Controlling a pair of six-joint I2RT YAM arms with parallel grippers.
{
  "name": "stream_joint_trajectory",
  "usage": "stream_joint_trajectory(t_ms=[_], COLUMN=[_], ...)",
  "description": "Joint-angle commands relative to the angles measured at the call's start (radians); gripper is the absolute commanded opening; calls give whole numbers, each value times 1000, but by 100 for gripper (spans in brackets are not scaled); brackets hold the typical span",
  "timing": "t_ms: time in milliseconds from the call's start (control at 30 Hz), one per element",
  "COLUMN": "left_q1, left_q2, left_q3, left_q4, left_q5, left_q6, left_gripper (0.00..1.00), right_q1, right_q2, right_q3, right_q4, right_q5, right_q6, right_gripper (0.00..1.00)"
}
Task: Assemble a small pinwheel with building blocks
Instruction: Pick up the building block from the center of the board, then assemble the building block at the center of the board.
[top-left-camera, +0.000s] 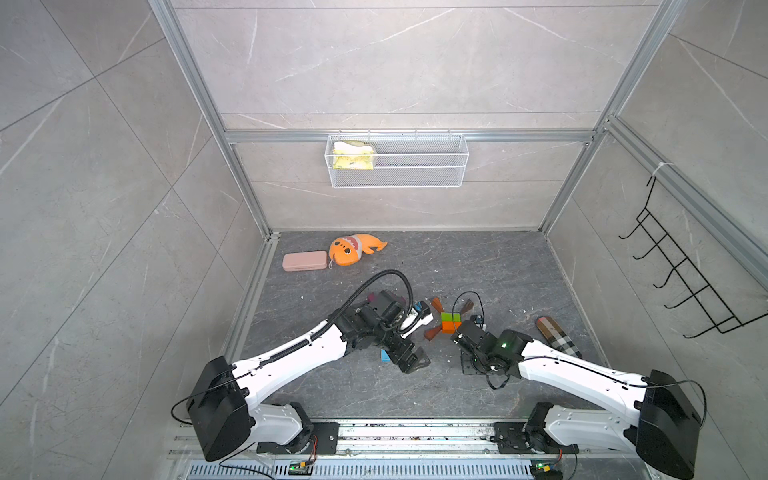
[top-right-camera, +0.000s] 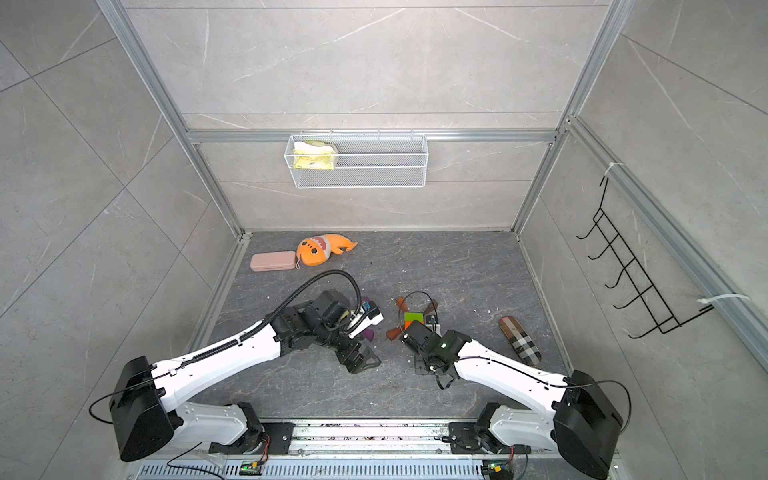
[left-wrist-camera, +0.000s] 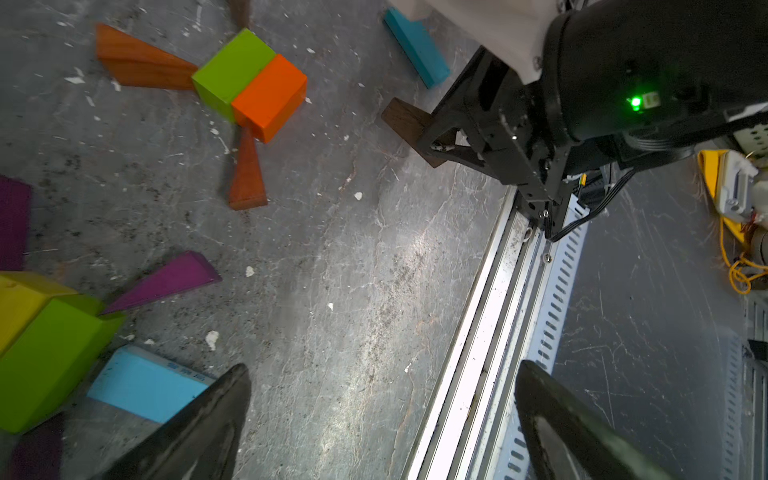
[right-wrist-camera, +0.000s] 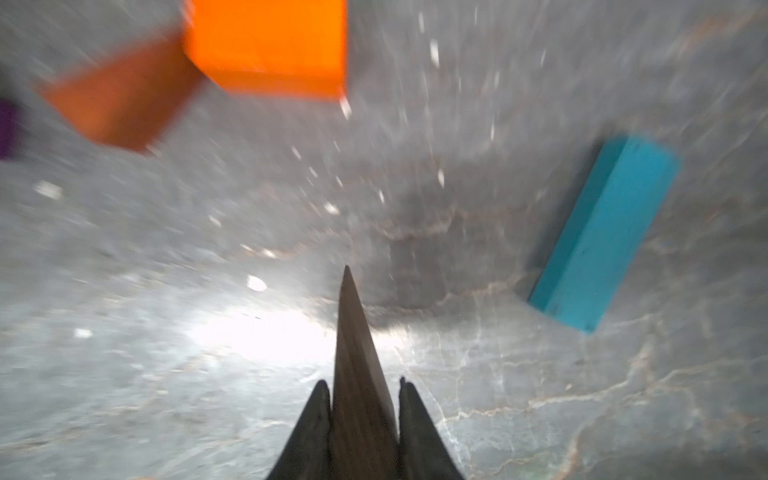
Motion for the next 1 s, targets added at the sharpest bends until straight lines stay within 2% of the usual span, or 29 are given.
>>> stream_joint_trajectory(t_ms=[0,67,133,300,467,567,667,833,967], left_q1=[46,88,132,230,282,297,307,321,332], left_q2=[-65,-64,-52,2,70,71,67,35,31], left_q3=[63,99,114,126,189,159,165,136,142], left_q4=[4,-29,-41,-8,-36,-7,-28,-5,-32], left_q5=[79,71,55,46,39,44,41,47,58], left_q6=[17,26,28,5,-9,-36,-60,-92,-89], left_gripper=[100,100,100,100,100,100,100,100,100], right_q1=[-15,-50,-137,-291,-348,-378,-411,-469,-476], right_q2=[8,1,-21,23,115,158,174,190,192], right_q3=[72,94,87,157,306,351,356,349,326], right_q4=[-107,-115,-31,16,-19,-21,1,-12,6], right_q5=[104,118,-8,-130,-100,-130,-129,-209,-251], right_q6=[-156,-220,-320,-492,-657,-776,-882,-1036,-1106], right_gripper=[19,19,18,18,19,20,19,19,19])
